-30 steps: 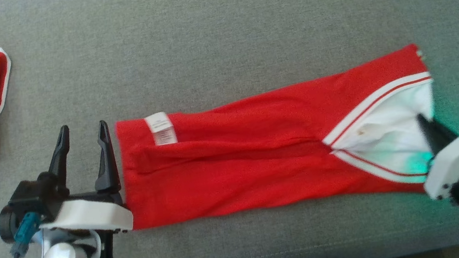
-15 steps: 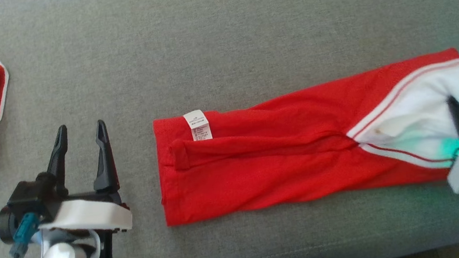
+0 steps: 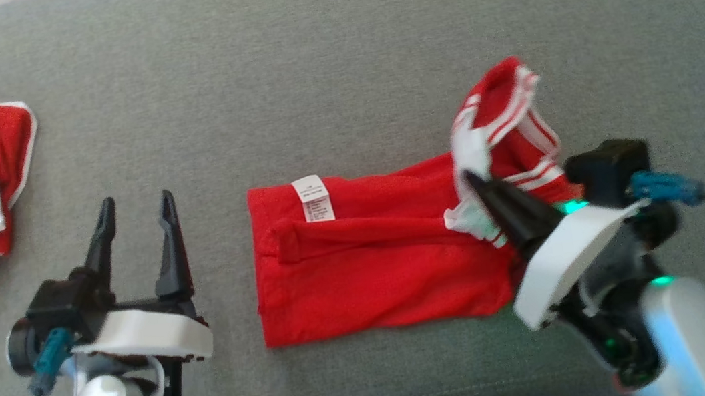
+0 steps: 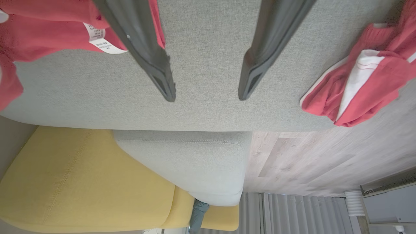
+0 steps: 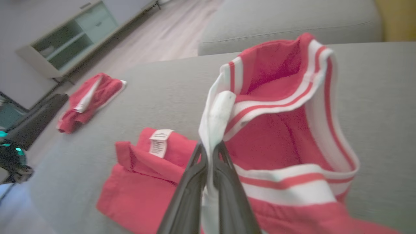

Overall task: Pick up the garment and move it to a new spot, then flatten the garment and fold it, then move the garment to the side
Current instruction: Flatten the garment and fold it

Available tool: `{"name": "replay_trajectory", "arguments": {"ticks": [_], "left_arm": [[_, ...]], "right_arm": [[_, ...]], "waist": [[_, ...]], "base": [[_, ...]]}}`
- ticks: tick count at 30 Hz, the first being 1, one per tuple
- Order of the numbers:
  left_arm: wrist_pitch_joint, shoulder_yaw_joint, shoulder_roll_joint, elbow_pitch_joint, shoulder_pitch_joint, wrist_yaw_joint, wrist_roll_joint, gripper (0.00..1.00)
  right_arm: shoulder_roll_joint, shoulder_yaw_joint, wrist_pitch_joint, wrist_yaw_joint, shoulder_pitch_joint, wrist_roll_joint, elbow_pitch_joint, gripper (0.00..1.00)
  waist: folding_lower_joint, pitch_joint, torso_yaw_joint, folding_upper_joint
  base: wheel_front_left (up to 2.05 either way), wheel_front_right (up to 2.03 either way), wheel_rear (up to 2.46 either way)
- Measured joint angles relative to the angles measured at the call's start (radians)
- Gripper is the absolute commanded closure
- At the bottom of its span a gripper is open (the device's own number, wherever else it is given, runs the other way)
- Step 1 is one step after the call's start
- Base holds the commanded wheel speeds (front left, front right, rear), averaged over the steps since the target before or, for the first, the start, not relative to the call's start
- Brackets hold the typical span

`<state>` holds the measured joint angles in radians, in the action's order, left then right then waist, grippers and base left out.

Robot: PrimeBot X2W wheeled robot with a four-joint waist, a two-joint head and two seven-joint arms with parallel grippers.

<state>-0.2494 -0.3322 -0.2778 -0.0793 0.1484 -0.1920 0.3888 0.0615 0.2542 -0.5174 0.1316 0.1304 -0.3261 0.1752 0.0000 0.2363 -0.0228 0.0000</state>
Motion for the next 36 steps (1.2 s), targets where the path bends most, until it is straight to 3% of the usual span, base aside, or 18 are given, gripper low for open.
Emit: {"name": "replay_trajectory", "arguments": {"ticks": [4,12,24,25,26,27,36], "left_arm": [[0.0,-0.014,0.005,-0.001,0.0,0.004,0.0,0.0],[0.001,-0.019,0.011,-0.014,0.0,0.005,0.0,0.0],[0.001,-0.039,0.027,-0.026,0.004,0.016,0.0,0.0],[0.001,-0.039,0.027,-0.026,0.006,0.016,0.0,0.0],[0.001,-0.039,0.027,-0.027,0.007,0.016,0.0,0.0],[0.001,-0.039,0.027,-0.028,0.007,0.016,0.0,0.0],[0.0,-0.036,0.028,-0.04,0.024,0.016,0.0,0.0]], "right_arm": [[0.0,0.098,0.111,0.0,0.027,-0.146,-0.113,1.0],[0.002,0.283,0.295,0.0,0.112,-0.275,-0.322,1.0],[0.007,0.468,0.4,0.0,0.236,-0.4,-0.5,1.0],[0.007,0.484,0.407,0.0,0.238,-0.409,-0.514,0.96],[0.007,0.495,0.413,0.0,0.24,-0.412,-0.526,0.12],[0.007,0.503,0.42,0.0,0.245,-0.421,-0.536,0.0],[0.011,0.579,0.574,0.0,0.319,-0.471,-0.493,0.0]], "waist": [[0.0,-0.002,0.027,0.0],[0.0,0.015,0.076,0.0],[0.0,0.04,0.104,0.0],[0.0,0.042,0.105,0.0],[0.0,0.044,0.105,0.0],[0.0,0.046,0.105,0.0],[0.0,0.046,0.095,0.0]], "base": [[0.0,0.0,0.0],[0.0,0.0,0.0],[0.0,0.0,0.0],[0.0,0.0,0.0],[0.0,0.0,0.0],[0.0,0.0,0.0],[0.0,0.0,0.0]]}}
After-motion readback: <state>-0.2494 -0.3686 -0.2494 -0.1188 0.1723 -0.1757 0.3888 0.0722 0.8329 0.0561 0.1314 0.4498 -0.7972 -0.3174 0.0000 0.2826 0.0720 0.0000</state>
